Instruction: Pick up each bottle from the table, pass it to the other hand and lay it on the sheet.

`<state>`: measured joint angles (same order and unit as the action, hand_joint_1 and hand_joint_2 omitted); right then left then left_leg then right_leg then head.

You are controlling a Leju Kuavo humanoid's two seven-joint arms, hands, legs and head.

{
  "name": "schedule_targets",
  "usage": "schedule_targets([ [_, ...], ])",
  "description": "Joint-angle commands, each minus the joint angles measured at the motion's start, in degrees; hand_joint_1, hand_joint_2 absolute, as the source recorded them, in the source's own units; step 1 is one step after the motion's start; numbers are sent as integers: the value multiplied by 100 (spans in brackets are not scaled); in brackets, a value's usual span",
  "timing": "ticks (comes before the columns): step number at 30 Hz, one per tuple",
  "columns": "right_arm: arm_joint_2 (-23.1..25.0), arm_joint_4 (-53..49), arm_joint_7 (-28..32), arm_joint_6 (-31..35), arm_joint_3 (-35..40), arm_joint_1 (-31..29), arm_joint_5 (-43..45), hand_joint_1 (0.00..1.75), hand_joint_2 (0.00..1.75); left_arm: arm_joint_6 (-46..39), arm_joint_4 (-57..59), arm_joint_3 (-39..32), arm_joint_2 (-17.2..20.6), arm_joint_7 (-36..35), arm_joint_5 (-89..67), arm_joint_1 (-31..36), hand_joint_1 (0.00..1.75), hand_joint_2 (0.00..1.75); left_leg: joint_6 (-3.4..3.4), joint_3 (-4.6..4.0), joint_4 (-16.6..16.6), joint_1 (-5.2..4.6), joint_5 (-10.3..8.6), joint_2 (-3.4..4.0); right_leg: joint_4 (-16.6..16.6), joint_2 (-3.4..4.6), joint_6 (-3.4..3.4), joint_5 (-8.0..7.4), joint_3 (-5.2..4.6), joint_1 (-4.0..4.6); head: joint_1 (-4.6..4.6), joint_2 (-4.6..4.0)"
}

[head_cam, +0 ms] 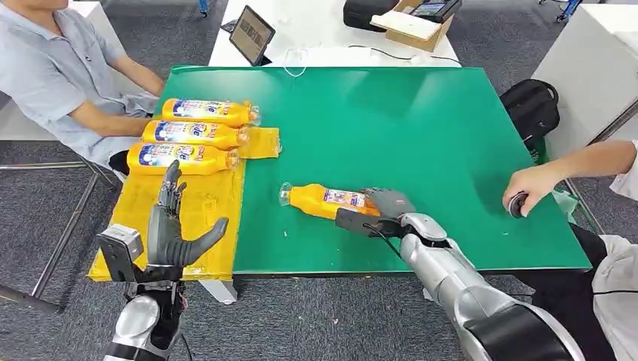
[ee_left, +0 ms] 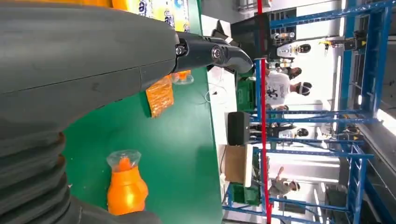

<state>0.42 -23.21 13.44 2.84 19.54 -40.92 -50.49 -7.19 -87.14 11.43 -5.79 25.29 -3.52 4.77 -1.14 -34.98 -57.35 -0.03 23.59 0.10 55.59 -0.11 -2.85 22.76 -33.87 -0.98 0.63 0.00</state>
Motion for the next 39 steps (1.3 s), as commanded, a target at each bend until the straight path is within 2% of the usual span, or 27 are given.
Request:
schedule_targets([
  [1, 40, 542, 22, -85, 60, 119, 16, 159, 175, 33, 422, 57, 120, 12, 18, 230, 0, 175, 5, 14, 7, 5, 0, -11, -8, -11, 9, 3, 18, 6, 0, 0],
  [2, 43, 541, 55, -91, 38, 141, 49, 145, 175, 45, 431, 57, 121, 20, 25, 242, 0, 175, 7, 17, 7, 7, 2, -14, -9, -13, 12, 5, 23, 8, 2, 0],
  [3, 24, 491, 294, -99, -3, 224, 149, 141, 175, 73, 455, 45, 113, 74, 69, 279, 0, 175, 7, 18, 9, 6, 1, -13, -9, -12, 11, 5, 23, 7, 0, 0],
  [6, -6, 502, 521, -177, -121, 326, 344, 175, 175, 70, 588, -86, 74, 82, 269, 420, 0, 175, 7, 20, 10, 9, 0, -23, -14, -22, 12, 6, 29, 9, 0, 0],
  [10, 62, 356, 922, -47, -421, 466, 758, 175, 175, 155, 609, -146, 59, 119, 434, 428, 0, 175, 6, 21, 8, 8, 1, -15, -11, -14, 10, 5, 25, 8, 0, 0],
  [13, 300, -94, 1699, 391, -907, 751, 1428, 175, 175, 178, 392, -172, -73, 286, 680, 220, 0, 175, 7, 25, 9, 9, 3, -9, -12, -9, 11, 4, 26, 10, 0, 0],
  [15, 527, -811, 2211, 827, -1190, 1202, 1878, 175, 175, -110, 124, -185, -278, 535, 657, -101, 0, 175, 10, 27, 11, 12, 6, -2, -15, -3, 14, 3, 26, 13, 0, 0],
  [17, 713, -2216, 2469, 778, -1398, 2057, 2516, 175, 175, -235, -97, -61, -431, 629, 659, -531, 0, 175, 10, 31, 13, 14, 12, 6, -17, 6, 15, 6, 31, 15, 0, 0],
  [20, 927, -4042, 2464, 834, -1524, 3067, 3256, 175, 175, -115, -111, 134, -481, 613, 727, -973, 0, 175, 10, 27, 14, 15, 21, 1, -15, 1, 15, 17, 31, 16, 2, 0],
  [23, 1059, -4842, 2434, 1018, -1574, 3396, 3599, 175, 175, 31, 74, 298, -435, 376, 622, -1098, 0, 175, 11, -1, 6, 11, 22, -29, -1, -19, 13, 29, 12, 11, 0, 0],
  [26, 1140, -5174, 2446, 978, -1355, 3532, 3655, 175, 175, 225, 240, 122, -446, -133, 972, -1126, 0, 175, 7, -53, 4, 7, 9, -34, 1, -27, 8, 18, -38, 6, 2, 0],
  [27, 1169, -5285, 2478, 939, -1220, 3560, 3645, 175, 175, 162, 274, -16, -507, -189, 1084, -1099, 0, 175, 10, -34, 1, 9, 23, -29, 5, -22, 15, 32, -21, 8, 0, 0],
  [29, 1181, -5517, 2488, 856, -825, 3544, 3620, 175, 175, 42, 344, -191, -545, -173, 1071, -962, 0, 175, 13, -54, 3, 7, 19, -27, 4, -20, 13, 23, -42, 5, 0, 0],
  [31, 1127, -5462, 2428, 799, -528, 3361, 3588, 173, 175, 180, 405, -90, -493, -183, 918, -872, 0, 175, 16, -51, -3, 10, 27, -21, 9, -13, 19, 26, -44, 8, 0, 0],
  [36, 1068, -4063, 2417, 925, -6, 2377, 3079, 175, 175, 711, 343, 441, -370, 0, 631, -672, 0, 175, 19, -37, -1, 13, 27, -5, 4, 2, 23, 20, -33, 12, 2, 0],
  [39, 1192, -3149, 2480, 1030, 189, 1961, 2884, 175, 175, 903, 161, 587, -323, -23, 775, -578, 0, 175, 17, -34, -1, 14, 21, -5, 3, 0, 21, 16, -30, 13, 0, 0],
])
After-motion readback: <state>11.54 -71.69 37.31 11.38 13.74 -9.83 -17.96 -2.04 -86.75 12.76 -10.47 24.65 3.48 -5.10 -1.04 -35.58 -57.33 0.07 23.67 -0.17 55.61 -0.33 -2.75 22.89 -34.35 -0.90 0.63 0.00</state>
